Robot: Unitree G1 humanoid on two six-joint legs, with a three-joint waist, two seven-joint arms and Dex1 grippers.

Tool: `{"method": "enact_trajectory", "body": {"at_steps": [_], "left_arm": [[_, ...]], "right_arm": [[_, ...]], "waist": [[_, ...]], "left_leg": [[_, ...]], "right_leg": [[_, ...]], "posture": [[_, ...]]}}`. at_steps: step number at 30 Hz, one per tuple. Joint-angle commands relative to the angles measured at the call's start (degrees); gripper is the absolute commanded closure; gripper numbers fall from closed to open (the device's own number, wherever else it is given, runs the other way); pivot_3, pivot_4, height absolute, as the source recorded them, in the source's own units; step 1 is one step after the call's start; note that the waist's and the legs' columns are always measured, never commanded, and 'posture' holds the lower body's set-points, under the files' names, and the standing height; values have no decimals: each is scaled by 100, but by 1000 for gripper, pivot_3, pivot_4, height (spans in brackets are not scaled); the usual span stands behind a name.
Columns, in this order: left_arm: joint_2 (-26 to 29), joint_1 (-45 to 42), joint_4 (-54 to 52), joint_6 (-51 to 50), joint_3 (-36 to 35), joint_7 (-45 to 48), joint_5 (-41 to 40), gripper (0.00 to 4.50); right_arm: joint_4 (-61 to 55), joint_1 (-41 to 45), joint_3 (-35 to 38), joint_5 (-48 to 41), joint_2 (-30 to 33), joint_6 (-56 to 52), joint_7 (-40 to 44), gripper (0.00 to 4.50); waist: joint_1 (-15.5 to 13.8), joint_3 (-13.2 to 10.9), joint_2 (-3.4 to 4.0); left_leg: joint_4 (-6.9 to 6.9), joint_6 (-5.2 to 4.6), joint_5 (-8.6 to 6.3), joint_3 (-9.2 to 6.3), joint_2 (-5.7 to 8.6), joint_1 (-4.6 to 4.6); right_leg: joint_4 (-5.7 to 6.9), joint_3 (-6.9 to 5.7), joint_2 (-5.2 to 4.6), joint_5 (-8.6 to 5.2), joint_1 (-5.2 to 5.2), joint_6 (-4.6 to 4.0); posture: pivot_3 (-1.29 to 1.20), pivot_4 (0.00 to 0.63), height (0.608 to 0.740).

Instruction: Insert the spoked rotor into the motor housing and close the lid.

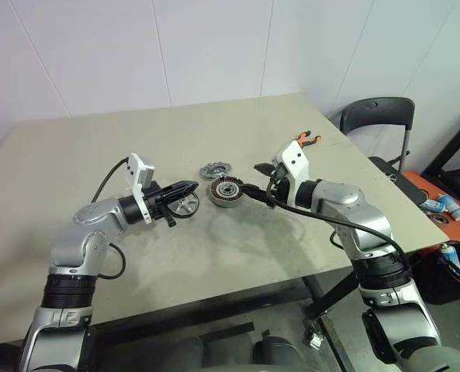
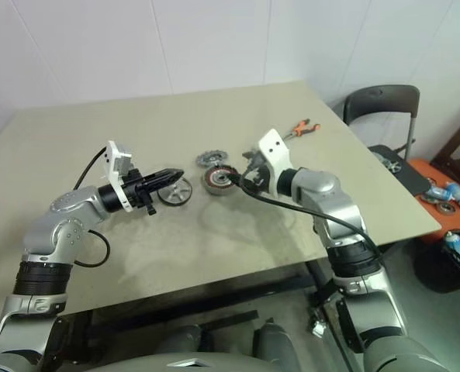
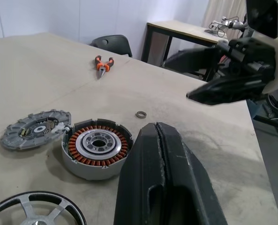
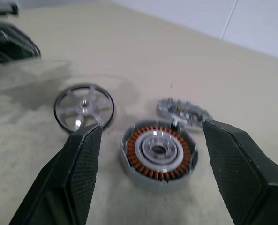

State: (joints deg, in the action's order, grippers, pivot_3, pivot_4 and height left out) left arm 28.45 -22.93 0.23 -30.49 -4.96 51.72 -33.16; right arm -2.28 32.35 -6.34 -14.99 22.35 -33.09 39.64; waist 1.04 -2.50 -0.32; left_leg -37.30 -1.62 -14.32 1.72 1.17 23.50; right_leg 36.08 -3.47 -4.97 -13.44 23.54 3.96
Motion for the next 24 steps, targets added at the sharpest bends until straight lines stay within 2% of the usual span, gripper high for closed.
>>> {"method": "enact_trajectory", "body": {"at_steps": [1,2,4,6,7,8,9,10,11,12,15,22,23,24], "left_arm": [[37,-132,-138,30,-114,-8,-55,4500],[44,-131,-146,19,-116,-4,-59,4500],[59,-132,-142,4,-126,10,-64,4500],[66,-145,-120,-5,-122,-1,-44,4500],[66,-149,-99,5,-114,-4,-25,4500],[66,-152,-83,14,-109,-3,-13,4500],[66,-163,-60,20,-103,1,-3,4500],[62,-178,-41,25,-97,1,5,4500],[61,-194,-25,24,-94,2,9,4500],[55,-216,-5,21,-86,1,12,4500],[41,-273,62,40,-61,8,38,4500],[54,-341,140,43,-36,52,62,4500],[63,-349,134,32,-42,55,55,4500],[72,-358,135,21,-51,58,48,4500]], "right_arm": [[-242,36,137,-111,-89,205,-36,922],[-240,28,127,-100,-97,225,-37,922],[-267,14,116,-112,-119,214,-23,922],[-307,-4,108,-116,-131,188,-13,922],[-320,-18,98,-120,-123,137,-9,922],[-326,-27,89,-117,-116,103,-9,922],[-337,-36,69,-109,-116,72,-14,922],[-343,-46,53,-95,-115,58,-22,922],[-342,-45,43,-85,-116,54,-29,922],[-318,-45,14,-29,-98,75,-45,922],[-235,-34,2,69,-102,104,-120,922],[-283,-110,-13,160,-153,310,-238,922],[-311,-129,-33,174,-165,342,-243,922],[-325,-149,-57,198,-181,381,-260,922]], "waist": [[18,-10,16],[15,-22,35],[-1,-51,75],[7,-72,105],[7,-73,98],[16,-72,91],[20,-65,86],[5,-57,75],[-22,-56,77],[-22,-56,77],[-6,-56,77],[-33,-58,71],[-4,-60,65],[25,-62,60]], "left_leg": [[-2,-4,4,-87,49,-14],[-2,-14,16,-253,152,-23],[9,-11,46,-678,424,-74],[36,4,77,-1093,688,-153],[58,20,95,-1316,841,-195],[104,43,121,-1486,955,-234],[144,56,140,-1593,1029,-255],[153,68,147,-1541,994,-243],[143,70,144,-1434,948,-207],[144,89,147,-1413,950,-185],[140,97,152,-1396,949,-126],[122,79,141,-1323,940,-127],[125,70,135,-1331,941,-123],[124,78,144,-1397,976,-133]], "right_leg": [[2,-61,-8,-14,-38,15],[4,-118,-18,-35,-80,31],[9,-154,-25,-81,-156,79],[17,-141,-25,-150,-235,136],[31,-111,-21,-190,-261,131],[35,-78,-24,-225,-277,132],[35,-72,-56,-248,-280,127],[52,-88,-95,-266,-259,96],[125,-58,-102,-289,-203,53],[142,16,-75,-294,-157,52],[154,103,-40,-291,-81,55],[199,197,-18,-278,-47,72],[199,194,-14,-275,-55,73],[194,136,-47,-279,-82,77]], "posture": [[0,0,740],[0,0,740],[0,0,740],[0,0,740],[0,0,740],[0,0,740],[0,0,740],[0,0,740],[0,0,740],[0,0,740],[0,0,740],[0,0,740],[0,0,740],[0,0,740]]}}
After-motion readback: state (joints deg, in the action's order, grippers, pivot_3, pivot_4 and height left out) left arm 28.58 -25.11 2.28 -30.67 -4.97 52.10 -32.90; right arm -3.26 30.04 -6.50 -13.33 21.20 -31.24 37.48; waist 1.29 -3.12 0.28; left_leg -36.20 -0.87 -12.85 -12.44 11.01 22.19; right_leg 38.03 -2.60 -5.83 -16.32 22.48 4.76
